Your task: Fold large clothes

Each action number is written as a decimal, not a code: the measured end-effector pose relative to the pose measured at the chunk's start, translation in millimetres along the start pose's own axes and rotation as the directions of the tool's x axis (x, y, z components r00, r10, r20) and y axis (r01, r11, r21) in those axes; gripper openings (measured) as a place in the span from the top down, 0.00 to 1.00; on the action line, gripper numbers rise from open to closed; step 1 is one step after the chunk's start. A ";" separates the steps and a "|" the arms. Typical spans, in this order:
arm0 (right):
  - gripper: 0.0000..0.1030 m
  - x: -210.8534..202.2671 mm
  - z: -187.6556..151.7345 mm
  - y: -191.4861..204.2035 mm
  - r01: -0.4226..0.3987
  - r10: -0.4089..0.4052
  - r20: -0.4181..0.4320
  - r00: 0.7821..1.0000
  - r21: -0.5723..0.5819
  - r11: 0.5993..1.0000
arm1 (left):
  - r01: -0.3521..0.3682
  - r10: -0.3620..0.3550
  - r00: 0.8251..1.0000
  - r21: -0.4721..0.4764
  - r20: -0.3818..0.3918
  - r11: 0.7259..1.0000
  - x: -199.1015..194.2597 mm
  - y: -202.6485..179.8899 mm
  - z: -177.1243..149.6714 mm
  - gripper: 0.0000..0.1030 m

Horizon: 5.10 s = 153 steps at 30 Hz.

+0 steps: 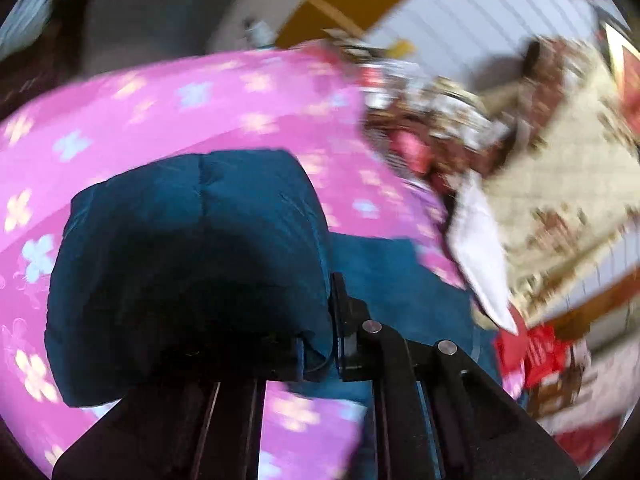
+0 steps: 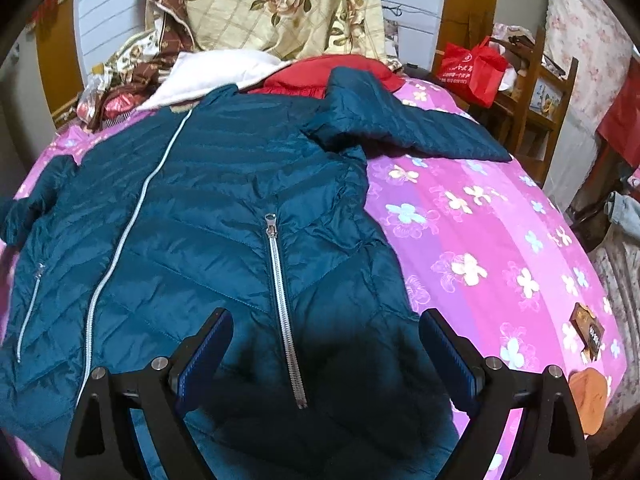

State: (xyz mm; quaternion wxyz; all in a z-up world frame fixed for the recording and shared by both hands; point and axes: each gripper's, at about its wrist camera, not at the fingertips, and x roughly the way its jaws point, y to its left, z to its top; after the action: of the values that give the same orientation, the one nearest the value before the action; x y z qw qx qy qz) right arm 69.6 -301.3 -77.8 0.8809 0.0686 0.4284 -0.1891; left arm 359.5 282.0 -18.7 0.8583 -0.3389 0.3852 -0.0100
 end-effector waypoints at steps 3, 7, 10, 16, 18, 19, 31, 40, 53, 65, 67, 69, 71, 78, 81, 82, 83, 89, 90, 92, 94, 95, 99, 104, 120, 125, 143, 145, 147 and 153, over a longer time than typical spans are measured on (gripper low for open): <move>0.10 -8.1 -2.5 -10.4 -0.011 0.010 0.017 1.000 0.025 1.000 | 0.095 -0.093 0.995 0.135 -0.022 0.986 -7.2 -79.9 -20.4 0.91; 0.10 -13.9 -7.0 -27.7 -0.019 0.018 0.021 1.000 0.068 0.997 | 0.201 -0.165 0.977 0.325 -0.135 0.924 6.5 -183.3 -76.2 0.91; 0.10 -18.2 -11.0 -44.4 -0.020 0.018 0.020 1.000 0.103 0.994 | 0.266 -0.169 0.954 0.435 -0.249 0.860 32.8 -251.1 -143.7 0.91; 0.10 -27.6 -12.5 -78.6 -0.032 0.027 0.035 0.999 0.161 0.986 | 0.284 -0.025 0.907 0.567 -0.420 0.773 81.5 -300.9 -270.7 0.88; 0.10 -29.8 -11.5 -84.7 -0.046 0.041 0.036 0.999 0.171 0.984 | 0.308 -0.010 0.890 0.585 -0.456 0.750 79.8 -298.3 -300.8 0.85; 0.10 -31.6 -10.1 -88.2 -0.059 0.053 0.039 0.998 0.176 0.983 | 0.311 -0.001 0.888 0.599 -0.460 0.738 76.2 -298.2 -312.0 0.83; 0.10 -13.9 31.0 -40.1 -0.242 0.241 0.027 0.970 0.106 0.964 | 0.192 0.043 0.945 0.657 -0.323 0.729 -22.5 -215.6 -348.4 0.43; 0.10 102.5 110.3 5.5 -0.202 0.211 -0.106 0.972 0.090 0.975 | -0.024 0.097 0.993 0.705 -0.064 0.709 -63.9 -144.6 -361.7 0.43; 0.61 214.9 191.3 45.6 0.026 -0.026 -0.226 0.974 0.000 1.000 | -0.166 0.211 0.977 0.655 0.011 0.737 -28.1 -82.2 -339.6 0.43; 0.14 102.3 157.7 -53.6 -0.264 0.265 0.006 0.964 0.107 0.959 | -0.235 0.265 0.963 0.639 0.051 0.733 -25.8 -87.2 -347.0 0.38; 0.16 116.4 156.6 -99.3 -0.250 0.258 -0.011 0.966 0.207 0.946 | -0.247 0.275 0.960 0.616 0.050 0.748 -23.8 -84.9 -346.7 0.36; 0.25 132.0 153.6 -137.3 -0.236 0.254 -0.025 0.967 0.295 0.926 | -0.262 0.286 0.956 0.603 0.059 0.754 -22.2 -83.6 -347.2 0.32; 0.26 151.9 148.3 -181.4 -0.258 0.293 -0.018 0.956 0.428 0.866 | -0.277 0.297 0.952 0.599 0.069 0.751 -20.4 -84.0 -347.9 0.31; 0.26 214.1 145.0 -241.4 -0.385 0.458 0.076 0.886 0.669 0.635 | -0.299 0.323 0.944 0.570 0.061 0.765 -12.5 -82.2 -344.6 0.22; 0.26 234.6 153.0 -245.3 -0.402 0.470 0.107 0.876 0.700 0.590 | -0.311 0.337 0.939 0.569 0.063 0.761 -10.7 -82.5 -345.1 0.20; 0.26 241.5 159.5 -246.8 -0.410 0.473 0.122 0.873 0.709 0.574 | -0.313 0.340 0.938 0.569 0.062 0.761 -9.8 -82.5 -345.0 0.20; 0.26 246.8 163.4 -245.3 -0.416 0.476 0.132 0.869 0.715 0.561 | -0.313 0.341 0.938 0.567 0.059 0.762 -9.2 -82.2 -344.6 0.19; 0.46 272.5 186.2 -259.5 -0.428 0.464 0.186 0.866 0.756 0.496 | -0.313 0.347 0.937 0.558 0.048 0.769 -6.8 -80.5 -343.2 0.16; 0.61 276.6 188.0 -262.6 -0.393 0.444 0.157 0.882 0.764 0.511 | -0.313 0.347 0.937 0.556 0.047 0.770 -6.6 -80.2 -343.1 0.16; 0.91 283.7 193.0 -265.7 -0.302 0.394 0.074 0.916 0.773 0.557 | -0.312 0.347 0.937 0.554 0.045 0.771 -6.0 -79.9 -342.6 0.15; 0.93 268.3 199.5 -268.0 -0.242 0.313 0.049 0.948 0.751 0.614 | -0.309 0.345 0.938 0.553 0.041 0.774 -5.6 -79.7 -342.7 0.15; 0.93 257.3 206.3 -265.6 -0.213 0.266 0.041 0.963 0.721 0.659 | -0.307 0.344 0.938 0.552 0.039 0.775 -5.9 -79.5 -343.0 0.14; 0.93 185.3 252.1 -226.2 -0.151 0.122 0.091 0.988 0.530 0.834 | -0.296 0.334 0.942 0.545 0.031 0.785 -6.5 -77.7 -341.9 0.14; 0.93 93.2 300.7 -135.0 -0.265 0.201 0.228 0.953 0.302 0.916 | -0.290 0.328 0.944 0.541 0.027 0.789 -7.4 -76.8 -341.1 0.14; 0.64 155.2 169.8 156.2 -0.522 0.525 -0.228 0.820 0.078 0.849 | -0.259 0.300 0.954 0.523 0.006 0.812 -9.5 -74.1 -339.7 0.13; 0.55 127.3 138.7 136.2 -0.537 0.533 -0.196 0.823 0.034 0.843 | -0.258 0.300 0.954 0.524 0.004 0.812 -9.5 -73.8 -339.5 0.13; 0.64 151.8 222.8 -11.5 -0.160 0.178 -0.078 0.981 0.191 0.968 | -0.215 0.219 0.974 0.526 0.055 0.823 -34.1 -81.8 -336.9 0.13; 0.64 149.6 225.1 8.9 -0.205 0.219 -0.069 0.973 0.167 0.964 | -0.195 0.172 0.981 0.526 0.094 0.828 -49.0 -92.2 -328.0 0.13; 0.64 143.1 226.8 40.0 -0.252 0.258 -0.059 0.964 0.102 0.962 | -0.188 0.141 0.982 0.523 0.129 0.831 -56.8 -99.9 -318.8 0.13; 0.64 134.2 233.8 149.5 -0.431 0.429 -0.125 0.895 0.012 0.902 | -0.240 0.143 0.963 0.479 0.230 0.845 -57.3 -88.6 -302.6 0.13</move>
State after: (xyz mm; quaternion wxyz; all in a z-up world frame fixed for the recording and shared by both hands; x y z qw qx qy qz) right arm 373.9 -266.7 -42.9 0.8730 0.1662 0.4581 0.0183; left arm 138.7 56.1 -72.2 0.9454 -0.0630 0.3196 0.0076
